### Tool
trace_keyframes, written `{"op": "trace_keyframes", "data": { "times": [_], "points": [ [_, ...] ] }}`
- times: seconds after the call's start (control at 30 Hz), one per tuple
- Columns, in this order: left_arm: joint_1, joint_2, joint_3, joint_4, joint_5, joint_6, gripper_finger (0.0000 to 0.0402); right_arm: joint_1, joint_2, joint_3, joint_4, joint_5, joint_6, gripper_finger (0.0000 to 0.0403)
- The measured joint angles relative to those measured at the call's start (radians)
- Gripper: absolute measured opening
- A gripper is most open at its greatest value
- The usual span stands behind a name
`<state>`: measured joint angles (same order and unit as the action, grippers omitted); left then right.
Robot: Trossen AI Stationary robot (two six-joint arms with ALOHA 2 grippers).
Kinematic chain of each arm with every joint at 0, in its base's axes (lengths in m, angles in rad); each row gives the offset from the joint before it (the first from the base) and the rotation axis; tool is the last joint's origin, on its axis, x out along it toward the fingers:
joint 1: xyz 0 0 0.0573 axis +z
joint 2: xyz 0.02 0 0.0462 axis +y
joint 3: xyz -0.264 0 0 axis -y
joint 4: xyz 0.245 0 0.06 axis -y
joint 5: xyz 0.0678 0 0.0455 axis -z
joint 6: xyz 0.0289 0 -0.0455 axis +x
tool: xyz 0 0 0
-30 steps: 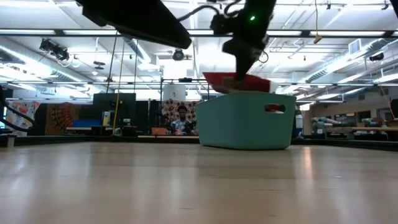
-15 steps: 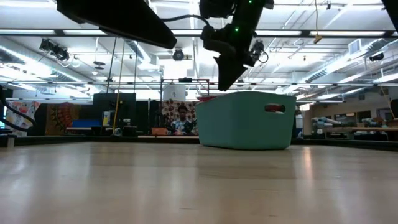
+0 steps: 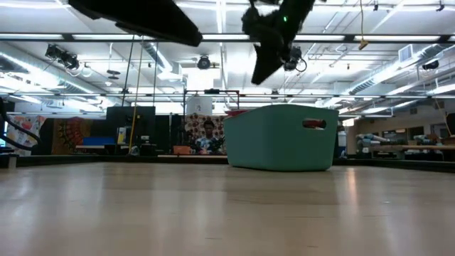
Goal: Sort popcorn bags into baskets
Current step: Put the red popcorn bag into the green bin
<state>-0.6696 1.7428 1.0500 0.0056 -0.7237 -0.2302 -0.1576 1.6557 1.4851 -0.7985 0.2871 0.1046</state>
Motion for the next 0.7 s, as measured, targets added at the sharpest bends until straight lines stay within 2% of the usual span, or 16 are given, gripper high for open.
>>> {"op": "trace_keyframes", "data": {
  "times": [0.23,0.37,0.43,0.6,0.7],
  "points": [
    [0.019,0.0,0.0,0.014,0.017,0.014,0.0071,-0.076,0.044,-0.032,-0.076,-0.065,-0.325,0.0135],
    [0.023,0.0,0.0,0.011,0.022,0.017,0.0071,-0.124,0.043,-0.032,-0.088,-0.157,-0.497,0.0135],
    [0.025,0.0,0.0,0.008,0.022,0.017,0.0071,-0.144,0.043,-0.032,-0.103,-0.161,-0.563,0.0134],
    [0.034,0.0,0.0,0.004,0.022,0.033,0.0071,-0.198,0.044,-0.032,-0.11,-0.161,-0.655,0.0129],
    [0.04,0.0,0.0,0.004,0.024,0.043,0.0071,-0.226,0.063,-0.032,-0.089,-0.195,-0.678,0.0125]
  ]
}}
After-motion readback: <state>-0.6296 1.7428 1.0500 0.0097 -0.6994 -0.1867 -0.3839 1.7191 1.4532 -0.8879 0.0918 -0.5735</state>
